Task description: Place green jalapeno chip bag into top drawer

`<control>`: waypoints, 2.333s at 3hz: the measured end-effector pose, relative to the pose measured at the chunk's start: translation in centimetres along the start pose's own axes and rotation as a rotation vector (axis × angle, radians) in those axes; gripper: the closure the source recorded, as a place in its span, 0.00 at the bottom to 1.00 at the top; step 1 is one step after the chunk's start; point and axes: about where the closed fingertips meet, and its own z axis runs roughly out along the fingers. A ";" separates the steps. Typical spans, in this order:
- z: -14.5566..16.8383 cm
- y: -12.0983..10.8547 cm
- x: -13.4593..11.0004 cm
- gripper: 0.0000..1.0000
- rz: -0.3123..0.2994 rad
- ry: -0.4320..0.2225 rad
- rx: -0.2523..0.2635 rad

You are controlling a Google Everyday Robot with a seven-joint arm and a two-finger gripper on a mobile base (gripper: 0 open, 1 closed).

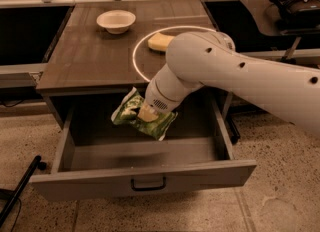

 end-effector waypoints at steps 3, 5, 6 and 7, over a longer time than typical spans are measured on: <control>4.3 -1.6 3.2 1.00 0.072 0.044 0.004; 6.4 -1.9 4.8 0.83 0.108 0.022 -0.013; 7.3 -1.8 5.4 0.58 0.121 0.007 -0.030; 7.7 -1.7 5.9 0.37 0.128 -0.003 -0.037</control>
Offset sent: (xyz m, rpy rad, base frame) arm 0.0223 -0.0135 -0.0510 -0.0448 0.0419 -0.0716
